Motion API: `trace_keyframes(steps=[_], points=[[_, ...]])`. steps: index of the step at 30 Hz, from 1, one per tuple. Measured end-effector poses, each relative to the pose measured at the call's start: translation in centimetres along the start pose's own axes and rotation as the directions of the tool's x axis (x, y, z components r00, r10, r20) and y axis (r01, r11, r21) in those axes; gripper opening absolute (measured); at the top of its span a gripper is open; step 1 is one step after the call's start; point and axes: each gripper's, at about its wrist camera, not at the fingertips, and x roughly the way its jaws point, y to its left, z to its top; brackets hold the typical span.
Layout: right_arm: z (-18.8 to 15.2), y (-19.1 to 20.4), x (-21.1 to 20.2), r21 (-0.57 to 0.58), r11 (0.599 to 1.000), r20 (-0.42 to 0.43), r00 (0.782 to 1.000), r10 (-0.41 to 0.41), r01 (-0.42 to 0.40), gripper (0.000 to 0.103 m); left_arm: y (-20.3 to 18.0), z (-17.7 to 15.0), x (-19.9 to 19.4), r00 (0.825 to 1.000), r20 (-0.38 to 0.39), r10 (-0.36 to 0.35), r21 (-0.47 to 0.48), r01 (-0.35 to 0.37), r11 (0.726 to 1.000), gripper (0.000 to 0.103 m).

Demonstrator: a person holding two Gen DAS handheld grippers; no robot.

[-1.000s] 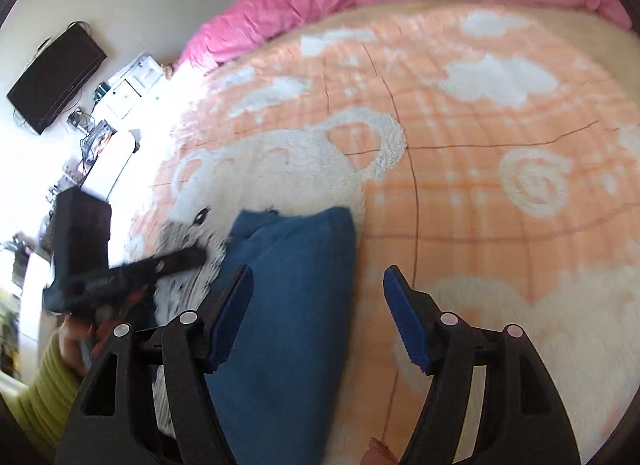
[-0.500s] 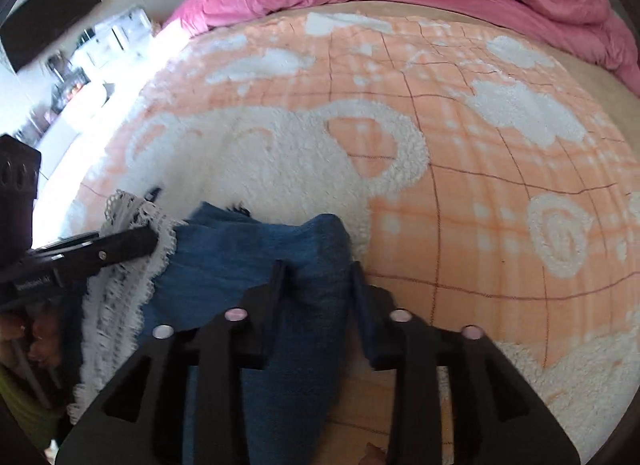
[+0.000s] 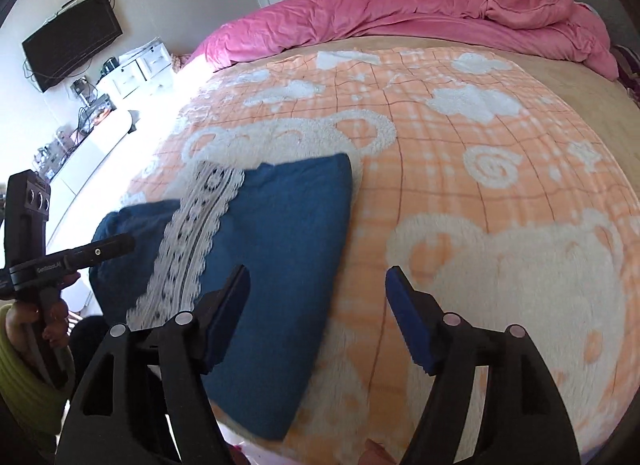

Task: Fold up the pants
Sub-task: 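Lay the lace hem down onto the other leg with the left gripper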

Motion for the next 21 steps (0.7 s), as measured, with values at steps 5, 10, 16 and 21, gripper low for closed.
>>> trace_keyframes(steps=[5, 10, 16, 21], points=[[-2.1, 0.8, -0.8, -0.013, 1.0, -0.004, 1.0, -0.007, 0.007, 0.069, -0.7, -2.6, -0.9, 1.0, -0.027, 0.014, -0.005, -0.014, 1.0, 0.053], [-3.2, 2.3, -0.2, -0.058, 0.998, -0.026, 1.0, -0.015, 0.013, 0.069, -1.7, -4.6, 0.3, 0.996, -0.088, -0.023, -0.024, 0.021, 0.999, 0.053], [-3.3, 2.9, 1.5, -0.09, 0.996, -0.045, 0.998, -0.033, 0.029, 0.071, -3.2, -5.7, 2.3, 0.994, -0.1, 0.041, -0.02, -0.044, 0.999, 0.021], [-4.7, 3.1, 2.1, -0.103, 0.994, -0.081, 0.996, -0.039, 0.031, 0.071, -4.5, -6.8, 0.6, 0.993, -0.078, 0.093, 0.124, -0.082, 0.989, 0.011]])
